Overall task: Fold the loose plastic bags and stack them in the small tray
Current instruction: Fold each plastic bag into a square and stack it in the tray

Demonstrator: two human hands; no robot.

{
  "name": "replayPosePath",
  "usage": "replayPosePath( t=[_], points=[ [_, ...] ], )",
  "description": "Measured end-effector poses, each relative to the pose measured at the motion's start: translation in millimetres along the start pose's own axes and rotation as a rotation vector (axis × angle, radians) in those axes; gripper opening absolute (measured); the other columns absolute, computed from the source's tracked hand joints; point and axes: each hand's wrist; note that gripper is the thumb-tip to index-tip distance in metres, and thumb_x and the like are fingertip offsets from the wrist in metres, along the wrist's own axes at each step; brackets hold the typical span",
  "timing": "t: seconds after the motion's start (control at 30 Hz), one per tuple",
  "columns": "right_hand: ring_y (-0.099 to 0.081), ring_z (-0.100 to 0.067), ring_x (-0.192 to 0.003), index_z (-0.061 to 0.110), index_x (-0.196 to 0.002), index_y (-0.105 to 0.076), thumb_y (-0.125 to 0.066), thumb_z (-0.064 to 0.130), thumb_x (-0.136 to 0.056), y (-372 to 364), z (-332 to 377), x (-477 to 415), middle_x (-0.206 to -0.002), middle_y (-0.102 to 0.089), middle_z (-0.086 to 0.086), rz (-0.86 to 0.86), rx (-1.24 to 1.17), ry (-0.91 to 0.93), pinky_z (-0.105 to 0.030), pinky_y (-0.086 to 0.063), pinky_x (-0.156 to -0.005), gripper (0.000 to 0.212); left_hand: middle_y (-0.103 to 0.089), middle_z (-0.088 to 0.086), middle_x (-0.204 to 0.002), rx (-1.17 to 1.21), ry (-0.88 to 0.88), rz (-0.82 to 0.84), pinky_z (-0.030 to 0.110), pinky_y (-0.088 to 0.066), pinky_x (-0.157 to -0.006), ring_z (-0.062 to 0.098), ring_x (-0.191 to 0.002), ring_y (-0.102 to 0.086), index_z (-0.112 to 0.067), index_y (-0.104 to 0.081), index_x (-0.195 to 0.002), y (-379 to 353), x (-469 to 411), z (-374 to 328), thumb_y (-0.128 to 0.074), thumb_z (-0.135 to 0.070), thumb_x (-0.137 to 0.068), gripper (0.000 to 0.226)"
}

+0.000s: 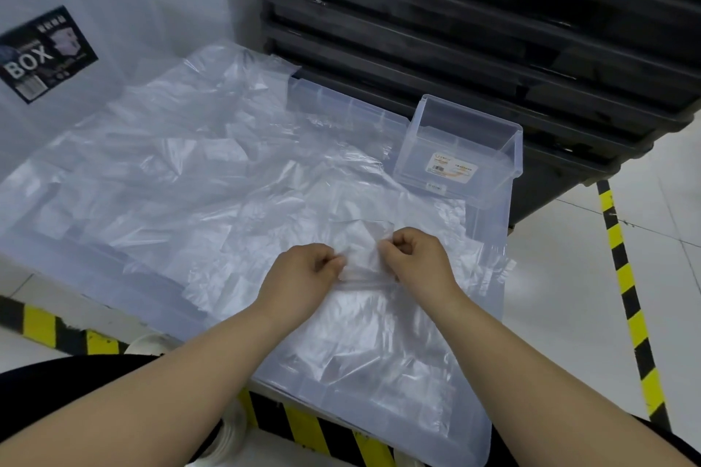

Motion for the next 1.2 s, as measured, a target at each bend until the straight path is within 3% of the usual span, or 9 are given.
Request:
replayPosePath(
  t=[0.17,0.27,0.43,0.53,0.63,0.77,0.87,0.93,1.2],
  points=[
    [-0.042,-0.007,-0.056,0.017,-0.058,-0.045,-0.053,0.016,-0.090,-4.0,1.8,-9.8,-0.059,-0.047,0.005,-0.029,0.141,-0.022,-0.018,-0.034,-0.054,0.034,-0.055,-0.009,-0.077,-0.153,0.020,-0.173,0.021,-0.036,-0.061,0.009,-0.074,-0.051,-0.020,-0.043,-0.105,-4.2,-1.3,-8.6,-0.056,-0.026,-0.090,0.021],
    [-0.042,-0.009,-0.056,0.016,-0.057,-0.043,-0.053,0.016,-0.090,-4.4,3.0,-13.1,-0.058,-0.045,0.004,-0.017,0.212,-0.041,-0.019,-0.032,-0.052,0.035,-0.063,0.003,-0.094,-0.549,-0.322,-0.334,0.025,-0.032,-0.076,0.023,-0.088,-0.060,-0.009,-0.061,-0.103,-10.7,-3.5,-3.7,-0.048,-0.027,-0.086,0.028],
    [-0.048,-0.014,-0.067,0.016,-0.065,-0.049,-0.052,0.017,-0.090,-6.0,3.5,-15.7,-0.061,-0.048,0.007,0.009,0.240,-0.030,-0.021,-0.034,-0.055,0.025,-0.066,0.013,-0.113,-0.815,-0.453,-0.093,0.036,-0.026,-0.097,0.028,-0.107,-0.062,-0.003,-0.067,-0.108,-24.0,-10.6,6.6,-0.034,-0.027,-0.082,0.048],
    [-0.050,-0.013,-0.079,0.011,-0.098,-0.058,-0.053,0.019,-0.091,-6.2,6.1,-13.2,-0.076,-0.052,0.006,-0.010,0.251,-0.017,-0.023,-0.036,-0.062,0.011,-0.032,0.012,-0.147,-0.795,-0.309,0.046,0.028,0.003,-0.109,0.023,-0.137,-0.030,-0.003,-0.034,-0.140,-25.6,-7.7,0.2,-0.003,-0.042,-0.080,0.078],
    [-0.055,-0.017,-0.087,0.012,-0.129,-0.043,-0.051,0.018,-0.092,-7.0,4.8,-10.0,-0.092,-0.056,0.000,-0.066,0.360,0.053,-0.027,-0.042,-0.075,0.038,0.014,-0.001,-0.155,-0.893,-0.265,0.075,0.028,0.023,-0.103,0.012,-0.142,0.015,-0.015,0.012,-0.146,-26.6,-7.6,2.8,0.025,-0.047,-0.065,0.088],
    [-0.066,-0.029,-0.097,0.007,-0.106,-0.066,-0.045,0.020,-0.081,-17.5,-1.9,-5.3,-0.108,-0.067,-0.009,-0.232,0.725,0.479,-0.038,-0.054,-0.078,0.036,0.019,0.000,-0.154,-0.921,-0.262,0.073,0.031,0.023,-0.105,0.011,-0.140,0.021,-0.014,0.018,-0.144,-27.7,-9.4,3.8,0.025,-0.051,-0.069,0.084],
    [-0.038,-0.024,-0.134,0.007,-0.130,-0.052,-0.013,0.039,-0.081,-21.5,-7.3,-4.6,-0.141,-0.045,-0.008,0.071,0.786,0.459,-0.034,-0.018,-0.112,0.070,0.022,0.000,-0.153,-0.934,-0.242,0.117,0.033,0.023,-0.105,0.011,-0.139,0.022,-0.013,0.021,-0.142,-28.7,-8.5,4.1,0.027,-0.051,-0.067,0.084],
    [-0.001,-0.012,-0.144,0.017,-0.147,-0.019,0.010,0.052,-0.068,-15.4,-13.7,-6.0,-0.156,-0.009,0.002,0.206,0.813,0.407,-0.022,0.014,-0.108,0.091,0.026,-0.004,-0.149,-0.930,-0.240,0.144,0.033,0.024,-0.104,0.009,-0.137,0.026,-0.013,0.026,-0.137,-26.9,-8.5,3.5,0.032,-0.047,-0.055,0.089],
    [0.018,-0.011,-0.141,0.018,-0.147,0.009,-0.015,0.037,-0.101,7.1,-11.5,-7.1,-0.155,0.016,0.004,0.261,0.992,0.230,-0.028,0.019,-0.110,0.055,0.016,0.000,-0.155,-0.887,-0.208,0.147,0.030,0.013,-0.112,0.012,-0.142,0.014,-0.015,0.010,-0.147,-16.7,-8.8,-5.1,-0.014,-0.035,-0.101,0.056]
  ],
)
Point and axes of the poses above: each hand's wrist, its own x-axis away from the middle knuckle, its own y-axis out of the back of the hand, z = x × y
